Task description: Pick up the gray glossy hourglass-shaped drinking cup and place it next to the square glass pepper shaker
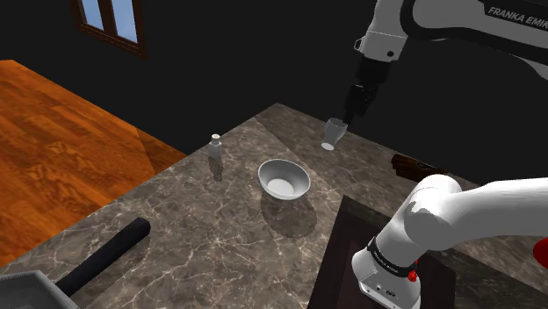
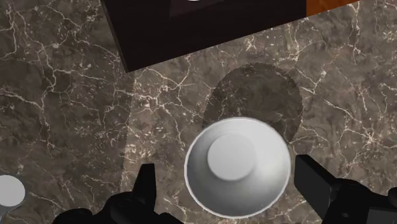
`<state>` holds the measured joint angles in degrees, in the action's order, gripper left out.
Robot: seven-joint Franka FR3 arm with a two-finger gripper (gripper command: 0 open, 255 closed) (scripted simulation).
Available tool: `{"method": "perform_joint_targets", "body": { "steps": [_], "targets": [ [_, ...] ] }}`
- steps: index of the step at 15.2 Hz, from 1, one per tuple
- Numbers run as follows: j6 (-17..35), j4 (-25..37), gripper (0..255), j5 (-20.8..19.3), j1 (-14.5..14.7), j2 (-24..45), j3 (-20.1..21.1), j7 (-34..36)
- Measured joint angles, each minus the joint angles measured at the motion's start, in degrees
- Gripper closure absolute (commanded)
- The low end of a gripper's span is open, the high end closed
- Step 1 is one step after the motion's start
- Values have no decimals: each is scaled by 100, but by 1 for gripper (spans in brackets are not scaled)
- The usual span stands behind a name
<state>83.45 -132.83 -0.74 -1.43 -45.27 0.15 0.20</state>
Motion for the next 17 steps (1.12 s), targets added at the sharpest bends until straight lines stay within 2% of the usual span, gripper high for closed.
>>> {"method": "perform_joint_targets", "body": {
  "steps": [2, 8, 17],
  "targets": [
    [79, -50, 0, -43, -17, 24, -61, -66],
    [735, -300, 0, -450, -187, 331, -686, -759],
    [1987, -280, 0, -891, -399, 1406, -1780, -1935]
  ]
}}
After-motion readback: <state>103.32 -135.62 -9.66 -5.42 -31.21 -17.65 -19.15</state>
